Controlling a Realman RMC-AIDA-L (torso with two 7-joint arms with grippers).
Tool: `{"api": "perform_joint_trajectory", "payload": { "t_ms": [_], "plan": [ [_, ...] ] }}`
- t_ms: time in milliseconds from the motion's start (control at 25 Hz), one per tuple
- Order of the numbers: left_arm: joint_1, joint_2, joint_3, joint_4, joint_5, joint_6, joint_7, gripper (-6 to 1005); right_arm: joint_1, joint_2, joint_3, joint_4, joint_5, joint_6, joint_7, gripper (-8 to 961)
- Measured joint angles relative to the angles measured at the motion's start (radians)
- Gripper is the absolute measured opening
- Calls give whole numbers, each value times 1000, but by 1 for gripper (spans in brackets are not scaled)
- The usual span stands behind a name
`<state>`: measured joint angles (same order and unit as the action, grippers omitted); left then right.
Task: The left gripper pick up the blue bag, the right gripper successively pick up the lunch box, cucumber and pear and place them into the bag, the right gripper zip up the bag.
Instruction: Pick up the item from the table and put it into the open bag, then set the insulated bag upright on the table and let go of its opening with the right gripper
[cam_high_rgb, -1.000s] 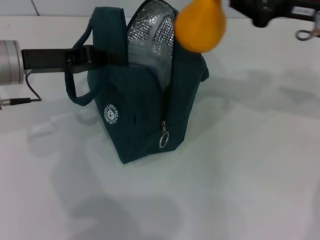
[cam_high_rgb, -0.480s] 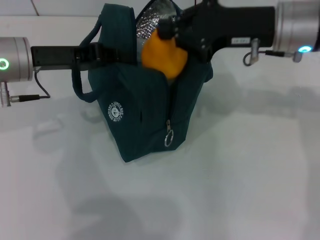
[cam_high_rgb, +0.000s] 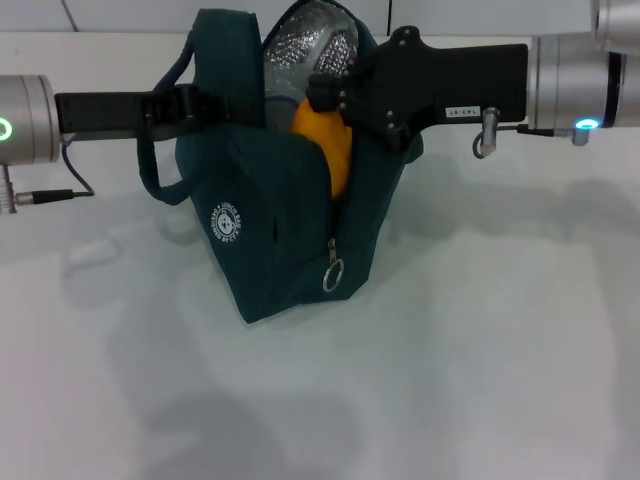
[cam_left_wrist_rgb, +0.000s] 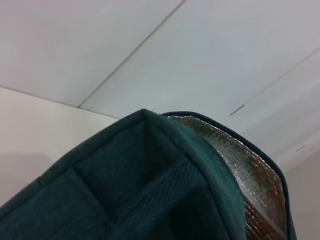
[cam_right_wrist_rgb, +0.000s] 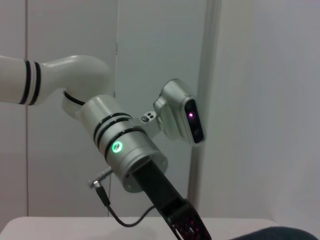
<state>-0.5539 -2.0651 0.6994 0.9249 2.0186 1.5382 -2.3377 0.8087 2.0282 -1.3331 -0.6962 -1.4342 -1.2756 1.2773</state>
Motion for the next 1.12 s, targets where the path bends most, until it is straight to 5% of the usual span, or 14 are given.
{"api": "perform_joint_trajectory", "payload": {
  "t_ms": [600,880,960,1120],
  "plan": [
    [4,2,-1,0,0,-1,0,51,-62,-8,23,-8,51,19,6,70],
    [16,5,-15,0,0,-3,0,51,-159,-25,121,-60,41,16,2,310],
    [21,6,-24,0,0,-4,0,51,-190,-41,139,-61,38,27,1,507],
    [27,5,-29,0,0,-8,0,51,-232,-74,149,-52,15,34,4,641]
  ]
}}
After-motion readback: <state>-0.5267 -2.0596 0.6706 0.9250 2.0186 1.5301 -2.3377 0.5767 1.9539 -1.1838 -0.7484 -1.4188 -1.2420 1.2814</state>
